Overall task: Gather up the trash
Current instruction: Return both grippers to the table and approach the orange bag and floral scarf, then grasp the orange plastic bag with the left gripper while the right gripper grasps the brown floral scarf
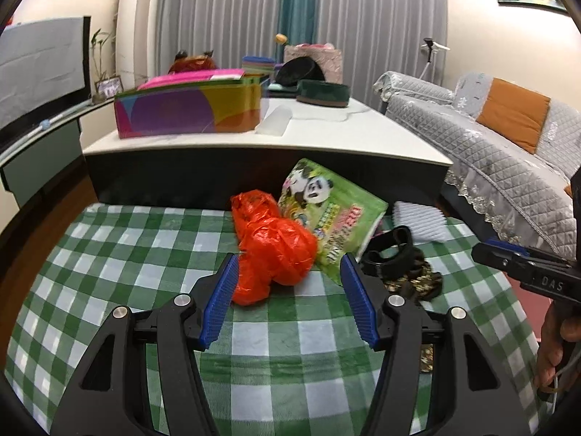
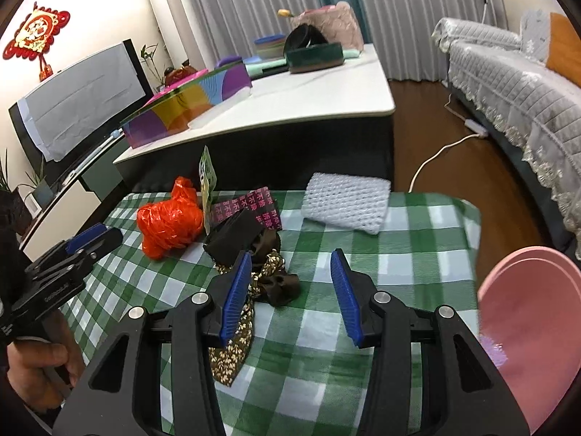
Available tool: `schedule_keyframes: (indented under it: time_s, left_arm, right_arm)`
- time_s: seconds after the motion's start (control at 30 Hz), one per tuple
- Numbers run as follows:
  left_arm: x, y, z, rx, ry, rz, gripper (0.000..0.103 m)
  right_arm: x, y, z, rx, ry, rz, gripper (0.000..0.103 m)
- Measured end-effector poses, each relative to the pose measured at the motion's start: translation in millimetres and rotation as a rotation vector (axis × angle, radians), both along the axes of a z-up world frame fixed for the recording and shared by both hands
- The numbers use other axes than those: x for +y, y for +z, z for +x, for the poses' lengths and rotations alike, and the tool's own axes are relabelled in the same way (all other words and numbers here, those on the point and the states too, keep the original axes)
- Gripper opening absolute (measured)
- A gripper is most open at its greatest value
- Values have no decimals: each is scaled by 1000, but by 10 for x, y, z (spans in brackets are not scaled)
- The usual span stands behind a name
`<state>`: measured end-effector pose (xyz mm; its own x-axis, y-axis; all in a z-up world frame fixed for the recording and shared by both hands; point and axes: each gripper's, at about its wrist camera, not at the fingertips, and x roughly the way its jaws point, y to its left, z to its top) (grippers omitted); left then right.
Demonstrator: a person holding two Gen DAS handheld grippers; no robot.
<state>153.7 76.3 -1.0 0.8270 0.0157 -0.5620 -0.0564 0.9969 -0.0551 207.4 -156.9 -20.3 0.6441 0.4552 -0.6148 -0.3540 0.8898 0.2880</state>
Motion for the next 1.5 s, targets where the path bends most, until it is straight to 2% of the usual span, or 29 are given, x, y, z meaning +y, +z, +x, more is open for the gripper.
schedule_keyframes:
  time_s: [0.2,0.33,0.57,0.7,0.83,0.93,1.13,1.5]
  left_arm:
    - [69,-131,219,28,36,-25,57]
    - [84,-212,351,48,58,-44,68]
    - [82,-284,513,66,67,-60,68]
    - [86,-317,557,78,70,-67,67]
    - [71,-348,562,91,51,-83,47]
    - [64,-328,531,92,46,-78,37]
    - [40,-240,433,76,36,-72,30]
    - [-118,38,46,31,0,-39,29]
  right_arm:
    - [101,-160,158,54,29,18,46]
    - [179,-242,220,82,51,18,47]
    - [331,-394,277,140,87,-3,54]
    - [374,-446,281,160,102,-22,54]
    - [386,-440,269,165,121,-15,35]
    - [391,-395,234,155,135,-15,29]
    - [304,-226,119,111,141,-20,24]
    - [-5,172,-201,12,97,-3,24]
